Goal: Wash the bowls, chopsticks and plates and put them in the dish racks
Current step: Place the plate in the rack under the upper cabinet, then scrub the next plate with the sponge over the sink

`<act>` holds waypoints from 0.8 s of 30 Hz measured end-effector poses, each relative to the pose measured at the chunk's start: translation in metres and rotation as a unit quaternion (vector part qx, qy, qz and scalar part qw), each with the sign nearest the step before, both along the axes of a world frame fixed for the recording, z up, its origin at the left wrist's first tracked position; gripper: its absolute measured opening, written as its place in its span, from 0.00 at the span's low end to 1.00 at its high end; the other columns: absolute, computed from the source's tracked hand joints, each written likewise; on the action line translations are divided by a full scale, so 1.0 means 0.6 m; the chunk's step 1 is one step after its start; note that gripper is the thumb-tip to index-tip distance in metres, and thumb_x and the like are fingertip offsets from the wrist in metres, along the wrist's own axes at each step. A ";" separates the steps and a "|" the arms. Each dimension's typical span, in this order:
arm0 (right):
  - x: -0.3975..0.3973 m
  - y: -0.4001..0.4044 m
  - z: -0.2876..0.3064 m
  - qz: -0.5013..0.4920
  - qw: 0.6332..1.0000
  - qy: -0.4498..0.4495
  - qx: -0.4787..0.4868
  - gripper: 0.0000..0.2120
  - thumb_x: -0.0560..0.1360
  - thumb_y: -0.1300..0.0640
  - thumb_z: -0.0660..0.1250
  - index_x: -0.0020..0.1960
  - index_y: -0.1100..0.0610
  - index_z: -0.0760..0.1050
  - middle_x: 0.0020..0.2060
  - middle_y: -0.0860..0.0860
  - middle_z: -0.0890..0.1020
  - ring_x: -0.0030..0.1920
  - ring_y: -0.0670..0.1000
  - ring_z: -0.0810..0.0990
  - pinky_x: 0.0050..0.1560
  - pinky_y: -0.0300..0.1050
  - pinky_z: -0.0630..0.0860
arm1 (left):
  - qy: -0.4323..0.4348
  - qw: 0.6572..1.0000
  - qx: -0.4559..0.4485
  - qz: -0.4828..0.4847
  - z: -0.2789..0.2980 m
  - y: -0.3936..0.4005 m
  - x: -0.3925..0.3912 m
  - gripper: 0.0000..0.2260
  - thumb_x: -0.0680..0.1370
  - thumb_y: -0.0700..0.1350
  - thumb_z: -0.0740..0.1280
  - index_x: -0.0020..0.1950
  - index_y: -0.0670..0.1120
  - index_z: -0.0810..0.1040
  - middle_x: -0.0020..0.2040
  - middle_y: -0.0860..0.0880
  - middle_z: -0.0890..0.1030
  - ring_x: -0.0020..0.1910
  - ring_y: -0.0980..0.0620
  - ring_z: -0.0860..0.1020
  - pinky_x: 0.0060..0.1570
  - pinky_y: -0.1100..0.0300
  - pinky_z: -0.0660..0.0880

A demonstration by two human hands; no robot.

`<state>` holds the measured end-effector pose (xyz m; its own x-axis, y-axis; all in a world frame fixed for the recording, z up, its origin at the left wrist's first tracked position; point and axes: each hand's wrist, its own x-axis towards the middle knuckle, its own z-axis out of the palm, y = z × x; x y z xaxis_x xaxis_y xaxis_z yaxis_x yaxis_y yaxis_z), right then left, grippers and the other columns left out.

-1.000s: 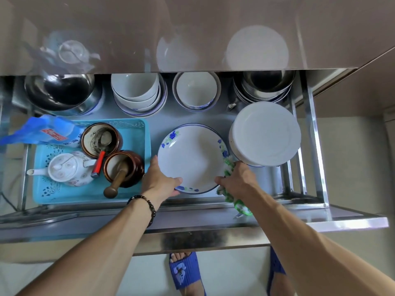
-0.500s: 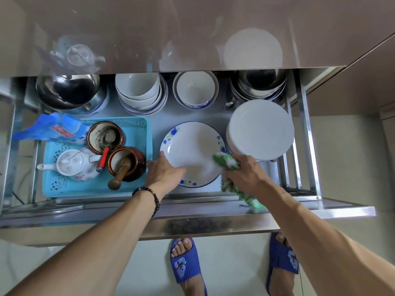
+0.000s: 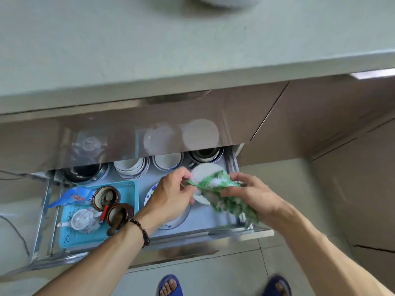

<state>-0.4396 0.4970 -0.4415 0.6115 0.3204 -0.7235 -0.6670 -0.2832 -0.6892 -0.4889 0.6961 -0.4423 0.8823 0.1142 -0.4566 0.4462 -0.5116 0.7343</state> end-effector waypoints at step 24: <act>0.135 -0.636 0.547 -0.311 0.926 -0.213 0.033 0.06 0.75 0.64 0.73 0.52 0.60 0.81 0.47 0.58 0.85 0.45 0.52 0.87 0.44 0.46 0.82 | 0.061 0.973 -0.214 -0.065 0.531 -0.684 0.252 0.15 0.83 0.54 0.62 0.58 0.45 0.82 0.50 0.45 0.86 0.32 0.52 0.81 0.34 0.58 0.81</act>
